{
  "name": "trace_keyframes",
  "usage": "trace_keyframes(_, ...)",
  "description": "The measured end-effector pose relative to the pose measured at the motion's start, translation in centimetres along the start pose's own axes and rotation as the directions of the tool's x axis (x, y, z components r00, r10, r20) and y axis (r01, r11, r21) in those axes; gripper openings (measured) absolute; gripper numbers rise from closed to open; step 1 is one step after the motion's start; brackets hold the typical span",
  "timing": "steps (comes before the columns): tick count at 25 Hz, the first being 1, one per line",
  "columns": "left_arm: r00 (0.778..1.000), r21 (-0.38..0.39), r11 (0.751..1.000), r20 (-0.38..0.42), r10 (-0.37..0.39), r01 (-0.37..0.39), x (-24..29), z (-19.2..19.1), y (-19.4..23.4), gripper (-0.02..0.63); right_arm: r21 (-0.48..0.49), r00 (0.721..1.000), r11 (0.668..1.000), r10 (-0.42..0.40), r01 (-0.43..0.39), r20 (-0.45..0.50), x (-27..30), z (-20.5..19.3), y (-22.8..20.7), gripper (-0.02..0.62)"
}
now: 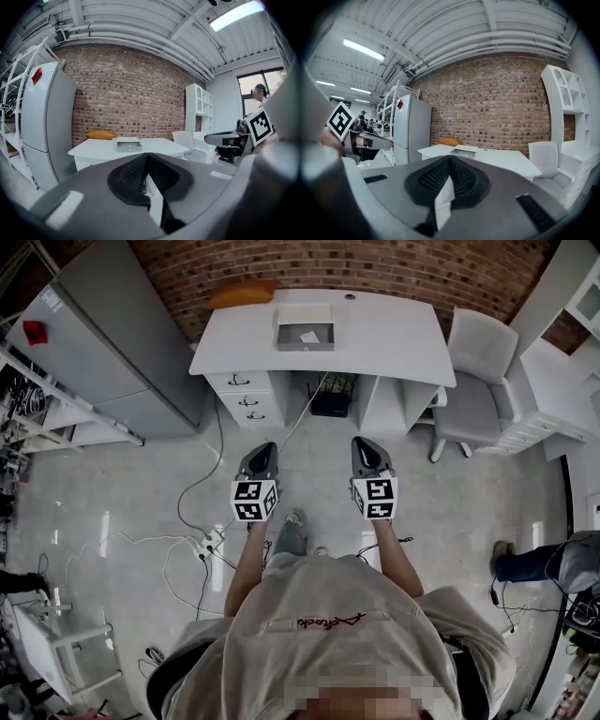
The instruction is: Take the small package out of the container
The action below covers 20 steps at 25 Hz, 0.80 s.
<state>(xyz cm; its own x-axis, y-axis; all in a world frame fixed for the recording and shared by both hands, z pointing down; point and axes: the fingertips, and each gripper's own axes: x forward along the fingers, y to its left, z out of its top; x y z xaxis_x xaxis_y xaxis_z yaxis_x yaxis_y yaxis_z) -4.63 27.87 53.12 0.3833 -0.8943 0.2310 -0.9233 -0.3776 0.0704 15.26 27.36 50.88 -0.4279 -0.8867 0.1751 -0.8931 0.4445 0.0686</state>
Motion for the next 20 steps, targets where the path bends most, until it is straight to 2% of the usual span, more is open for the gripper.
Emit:
trace_keyframes(12,1.0,-0.012,1.0,-0.004,-0.028,0.028,6.3,0.4,2.5,0.009,-0.018,1.0,1.0,-0.003,0.002,-0.02,5.6,-0.3,-1.7,0.011)
trace_keyframes(20,0.998,-0.013,0.998,0.012,-0.054,0.054,12.8,2.8,7.0,0.009,-0.03,1.0,0.999,-0.026,0.025,-0.016,13.0,1.4,-3.7,0.011)
